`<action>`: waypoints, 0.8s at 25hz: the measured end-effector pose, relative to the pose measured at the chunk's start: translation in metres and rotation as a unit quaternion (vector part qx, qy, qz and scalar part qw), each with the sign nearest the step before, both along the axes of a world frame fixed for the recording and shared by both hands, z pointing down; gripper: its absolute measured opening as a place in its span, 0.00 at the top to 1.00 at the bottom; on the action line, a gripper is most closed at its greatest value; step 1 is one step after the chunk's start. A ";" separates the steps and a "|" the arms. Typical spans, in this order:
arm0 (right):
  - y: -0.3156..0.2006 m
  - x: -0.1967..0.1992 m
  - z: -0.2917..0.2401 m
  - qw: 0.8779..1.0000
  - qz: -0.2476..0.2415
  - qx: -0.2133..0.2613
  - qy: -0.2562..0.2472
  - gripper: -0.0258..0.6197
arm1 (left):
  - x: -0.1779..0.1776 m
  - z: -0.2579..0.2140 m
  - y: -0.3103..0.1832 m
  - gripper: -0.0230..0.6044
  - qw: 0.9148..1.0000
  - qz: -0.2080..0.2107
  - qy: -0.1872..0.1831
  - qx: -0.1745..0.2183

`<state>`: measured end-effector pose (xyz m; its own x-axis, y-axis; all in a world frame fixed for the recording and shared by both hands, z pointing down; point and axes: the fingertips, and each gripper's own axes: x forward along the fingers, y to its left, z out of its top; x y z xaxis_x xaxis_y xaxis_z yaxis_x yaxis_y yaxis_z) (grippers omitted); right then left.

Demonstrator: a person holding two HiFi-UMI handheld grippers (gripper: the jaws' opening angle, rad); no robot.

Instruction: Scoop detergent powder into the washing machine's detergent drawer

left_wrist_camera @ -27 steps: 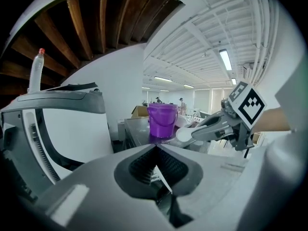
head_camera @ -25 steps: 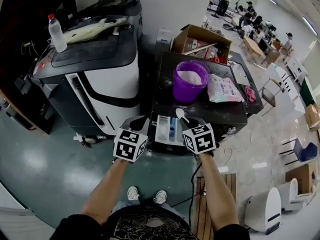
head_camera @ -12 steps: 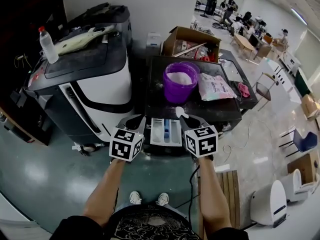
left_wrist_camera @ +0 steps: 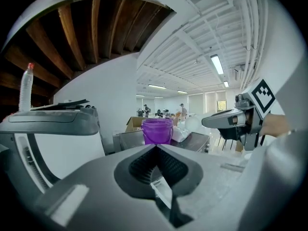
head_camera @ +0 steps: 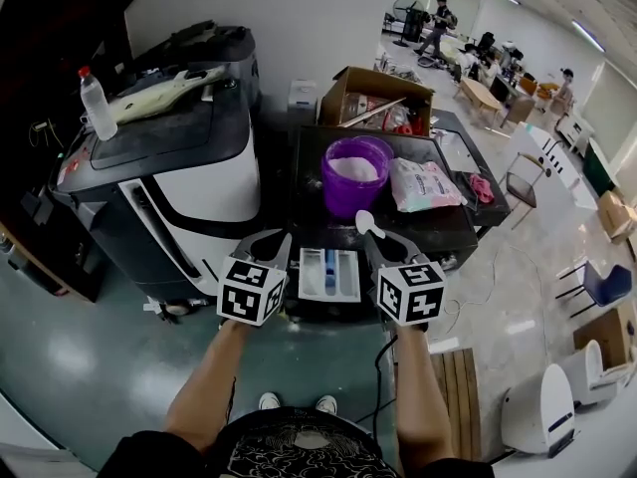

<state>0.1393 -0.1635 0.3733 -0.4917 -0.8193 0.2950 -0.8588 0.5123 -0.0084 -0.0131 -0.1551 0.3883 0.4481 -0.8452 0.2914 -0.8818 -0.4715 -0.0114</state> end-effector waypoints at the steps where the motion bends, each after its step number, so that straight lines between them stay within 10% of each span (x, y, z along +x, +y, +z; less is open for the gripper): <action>1: 0.001 0.002 -0.004 1.000 0.003 0.005 -0.007 0.91 | -0.001 -0.002 -0.001 0.96 1.000 -0.001 0.001 0.002; 20: 0.011 0.010 -0.014 0.998 0.032 0.027 -0.037 0.91 | -0.024 -0.015 -0.005 0.96 1.000 -0.022 0.017 0.014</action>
<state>0.1496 -0.1522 0.3597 -0.4562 -0.8635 0.2149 -0.8881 0.4572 -0.0479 -0.0372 -0.1606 0.3730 0.4194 -0.8717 0.2536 -0.9018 -0.4322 0.0057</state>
